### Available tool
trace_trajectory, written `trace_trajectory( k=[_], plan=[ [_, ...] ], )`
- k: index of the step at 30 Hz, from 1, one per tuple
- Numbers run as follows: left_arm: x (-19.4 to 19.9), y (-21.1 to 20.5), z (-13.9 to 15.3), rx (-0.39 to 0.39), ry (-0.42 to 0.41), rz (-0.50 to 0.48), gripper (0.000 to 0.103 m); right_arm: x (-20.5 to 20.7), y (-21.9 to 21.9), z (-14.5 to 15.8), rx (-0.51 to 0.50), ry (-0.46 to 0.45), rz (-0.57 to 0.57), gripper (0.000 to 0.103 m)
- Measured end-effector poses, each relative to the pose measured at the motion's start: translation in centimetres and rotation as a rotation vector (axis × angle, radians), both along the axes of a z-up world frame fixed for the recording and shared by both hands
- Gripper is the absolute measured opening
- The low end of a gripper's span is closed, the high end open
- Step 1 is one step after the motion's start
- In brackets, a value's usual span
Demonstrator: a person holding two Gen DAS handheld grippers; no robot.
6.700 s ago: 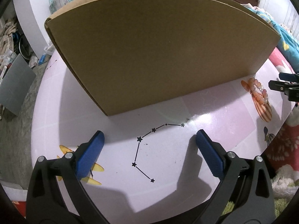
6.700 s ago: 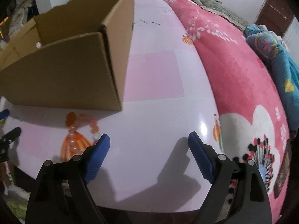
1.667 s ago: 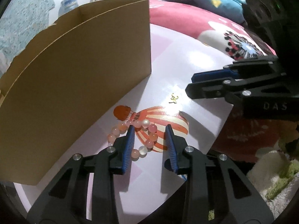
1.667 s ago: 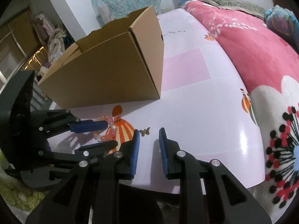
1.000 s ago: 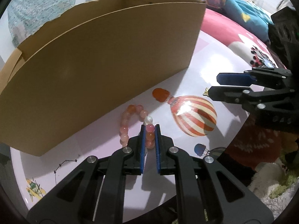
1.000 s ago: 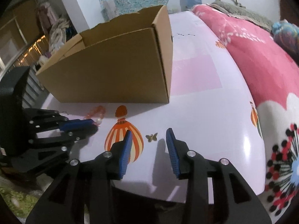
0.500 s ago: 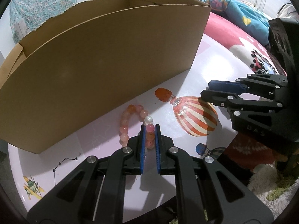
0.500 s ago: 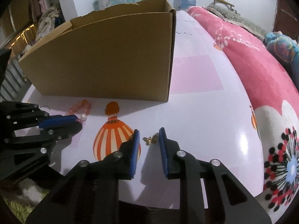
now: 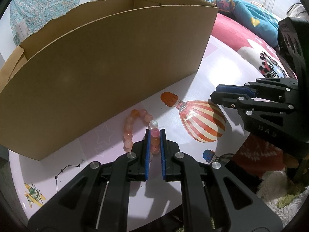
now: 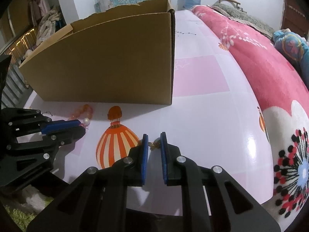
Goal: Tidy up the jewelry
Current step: 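Close the right gripper on the gold butterfly charm while the left gripper holds the bracelet, then carry the bracelet and butterfly charm over the cardboard box with both grippers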
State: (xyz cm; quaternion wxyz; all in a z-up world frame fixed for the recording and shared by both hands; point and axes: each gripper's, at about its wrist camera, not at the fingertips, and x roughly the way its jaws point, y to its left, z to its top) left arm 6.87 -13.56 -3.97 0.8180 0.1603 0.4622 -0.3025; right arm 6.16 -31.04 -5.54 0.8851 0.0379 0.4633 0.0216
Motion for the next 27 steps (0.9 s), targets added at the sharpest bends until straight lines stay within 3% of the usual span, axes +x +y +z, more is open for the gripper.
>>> trace_trajectory(
  k=[9,16,27],
  plan=[
    [-0.1,0.0,0.4,-0.001,-0.013,0.001,0.008,-0.7,-0.1,1.4,0.009,-0.044,-0.001,0.013],
    [-0.5,1.0,3.3,-0.041,-0.08,0.011,0.008,-1.3,-0.1,3.7,0.016,-0.111,0.003,0.012],
    [-0.9,4.1,11.3,-0.264,-0.16,-0.001,0.008,-2.2,-0.3,10.6,0.064,-0.281,0.038,0.012]
  ],
)
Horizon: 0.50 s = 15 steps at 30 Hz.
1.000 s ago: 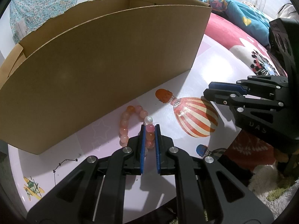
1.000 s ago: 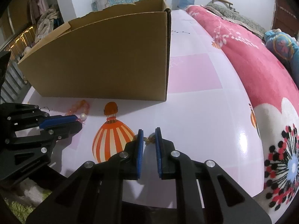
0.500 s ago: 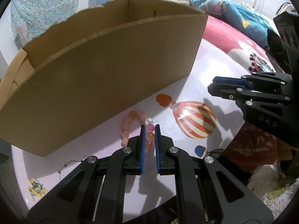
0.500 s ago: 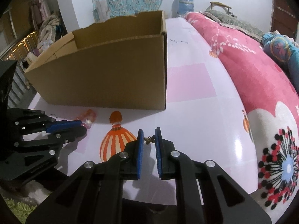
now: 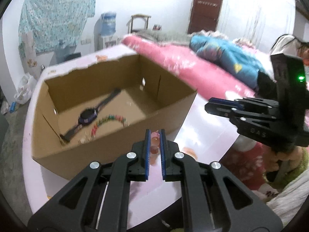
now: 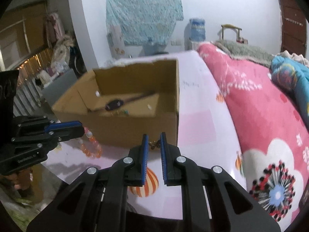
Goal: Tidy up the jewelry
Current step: 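Carry the bracelet and butterfly charm over the cardboard box with both grippers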
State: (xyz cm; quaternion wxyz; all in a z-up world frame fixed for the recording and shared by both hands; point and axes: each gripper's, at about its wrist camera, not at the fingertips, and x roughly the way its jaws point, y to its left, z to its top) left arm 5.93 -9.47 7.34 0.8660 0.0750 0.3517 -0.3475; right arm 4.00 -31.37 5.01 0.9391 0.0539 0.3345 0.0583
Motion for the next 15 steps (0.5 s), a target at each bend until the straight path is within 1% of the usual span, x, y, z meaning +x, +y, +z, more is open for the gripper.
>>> trace_trajectory(
  k=[1,5,8,10,12,15],
  plan=[
    [0.0,0.3,0.9,-0.017,-0.014,-0.004,0.008,0.0,0.0,0.8,0.006,-0.02,0.006,0.012],
    [0.6,0.8,3.6,-0.084,-0.03,-0.025,0.008,0.8,-0.1,3.5,0.026,-0.089,0.038,0.013],
    [1.8,1.2,5.2,-0.117,-0.047,-0.034,0.008,2.4,-0.2,5.3,0.046,-0.114,0.082,0.013],
    [3.3,0.9,6.0,-0.127,-0.048,-0.038,0.008,3.9,-0.5,5.9,0.07,-0.108,0.123,0.013],
    [5.0,0.6,6.1,-0.121,-0.024,-0.038,0.008,5.5,-0.4,5.8,0.083,-0.088,0.15,0.013],
    [9.6,-0.4,5.1,-0.105,0.078,-0.042,0.008,8.3,-0.5,5.1,0.082,-0.028,0.186,0.013]
  ],
)
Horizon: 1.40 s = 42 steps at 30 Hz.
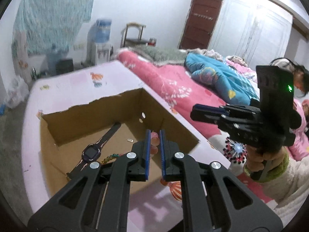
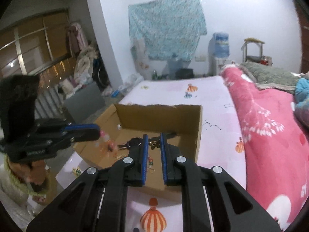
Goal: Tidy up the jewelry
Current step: 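Carry the bracelet and butterfly charm over the cardboard box with both grippers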
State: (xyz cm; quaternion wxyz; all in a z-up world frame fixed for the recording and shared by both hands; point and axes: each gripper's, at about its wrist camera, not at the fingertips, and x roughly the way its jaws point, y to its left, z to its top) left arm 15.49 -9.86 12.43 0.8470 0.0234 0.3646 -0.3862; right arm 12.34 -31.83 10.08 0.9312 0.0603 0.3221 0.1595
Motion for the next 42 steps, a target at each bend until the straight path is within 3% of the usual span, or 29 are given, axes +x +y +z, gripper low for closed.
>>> trace_trajectory(
  k=[9,13,16,21,24,27,30,34,38,42],
  plan=[
    [10.7,-4.7,-7.2,0.086,0.374,-0.065,0.008,4.9,0.2,-2.4,-0.043,0.104,0.056,0.013],
    [12.7,-6.5,-10.4,0.115,0.495,-0.088,0.008,5.8,-0.3,-2.4,-0.043,0.106,0.06,0.013],
    [13.6,-7.6,-11.5,0.13,0.534,-0.107,0.008,6.0,-0.7,-2.4,-0.035,0.112,0.054,0.013],
    [15.4,-9.4,-10.8,0.087,0.516,-0.128,0.008,6.0,-1.4,-2.4,-0.028,0.11,0.041,0.013],
    [17.3,-10.1,-12.1,0.101,0.534,-0.086,0.011,6.2,-1.6,-2.7,-0.039,0.111,0.029,0.013],
    [18.8,-10.0,-13.6,0.124,0.552,-0.04,0.039,6.4,-1.7,-3.1,-0.039,0.124,0.027,0.013],
    [19.4,-8.8,-13.8,0.115,0.57,0.009,0.044,6.5,-1.4,-3.0,-0.051,0.133,0.039,0.013],
    [18.9,-6.7,-11.6,0.089,0.528,0.046,0.05,7.3,-0.3,-3.2,-0.061,0.162,0.079,0.013],
    [17.2,-3.8,-7.4,0.086,0.396,0.088,0.057,8.3,1.8,-4.1,-0.117,0.224,0.134,0.013],
    [14.6,0.4,-3.1,0.021,0.286,0.149,0.067,9.0,3.4,-5.2,-0.183,0.288,0.168,0.013]
  ],
)
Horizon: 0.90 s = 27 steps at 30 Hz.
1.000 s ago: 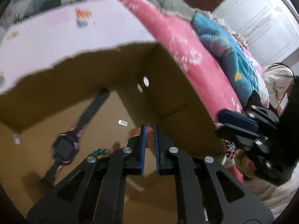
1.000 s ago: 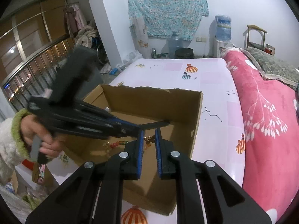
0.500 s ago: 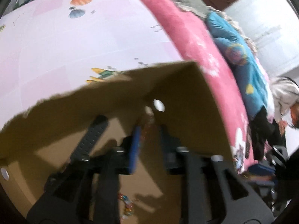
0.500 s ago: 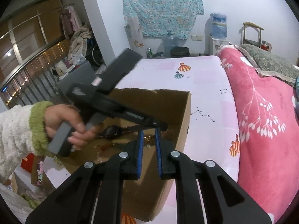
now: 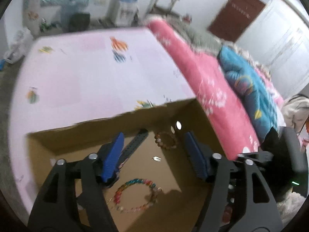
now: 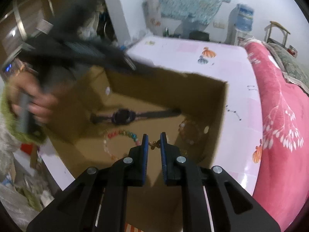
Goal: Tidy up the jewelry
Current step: 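Carry the bracelet and butterfly charm over the cardboard box with both grippers, then open both grippers to drop the bracelet and charm into the box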
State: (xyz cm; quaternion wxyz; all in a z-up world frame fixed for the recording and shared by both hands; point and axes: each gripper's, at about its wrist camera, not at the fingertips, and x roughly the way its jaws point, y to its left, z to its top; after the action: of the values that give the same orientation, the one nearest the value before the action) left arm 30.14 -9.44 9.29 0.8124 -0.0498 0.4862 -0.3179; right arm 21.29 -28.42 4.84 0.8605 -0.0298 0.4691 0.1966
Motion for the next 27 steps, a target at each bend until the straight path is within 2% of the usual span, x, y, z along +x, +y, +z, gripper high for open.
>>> trace_trajectory(
  k=[1,5,10,15,17,19,21,24,25,27],
  plan=[
    [-1.3,1.6,1.3,-0.015,-0.047,0.026,0.07,0.3,0.4,-0.4,-0.023,0.022,0.006,0.013],
    [-4.7,6.5,3.6,-0.061,-0.15,0.114,0.076,0.9,0.7,-1.4,-0.062,0.079,0.007,0.013],
    [-8.3,11.9,3.6,-0.086,-0.209,0.257,0.079,0.8,0.3,-1.2,-0.073,0.084,-0.02,0.013],
    [-10.7,15.7,2.0,-0.142,-0.186,0.353,0.083,-0.5,-1.2,1.2,-0.016,0.022,-0.09,0.016],
    [-11.4,16.7,1.3,-0.16,-0.178,0.377,0.084,-1.8,-2.5,2.7,0.031,-0.04,-0.15,0.029],
    [-11.9,17.8,0.1,-0.192,-0.153,0.402,0.086,-3.0,-4.2,3.7,0.084,-0.085,-0.22,0.048],
    [-12.0,18.1,-1.1,-0.221,-0.112,0.407,0.087,-3.9,-6.1,3.8,0.152,-0.088,-0.293,0.054],
    [-11.7,17.7,-3.8,-0.259,-0.006,0.395,0.087,-4.2,-8.5,1.5,0.272,0.007,-0.382,0.055],
    [-11.6,17.4,-4.5,-0.267,0.022,0.389,0.087,-4.1,-9.0,0.2,0.311,0.07,-0.398,0.055],
    [-11.6,16.9,-6.0,-0.31,0.077,0.358,0.087,-3.9,-8.9,-1.9,0.354,0.164,-0.387,0.055]
  ],
)
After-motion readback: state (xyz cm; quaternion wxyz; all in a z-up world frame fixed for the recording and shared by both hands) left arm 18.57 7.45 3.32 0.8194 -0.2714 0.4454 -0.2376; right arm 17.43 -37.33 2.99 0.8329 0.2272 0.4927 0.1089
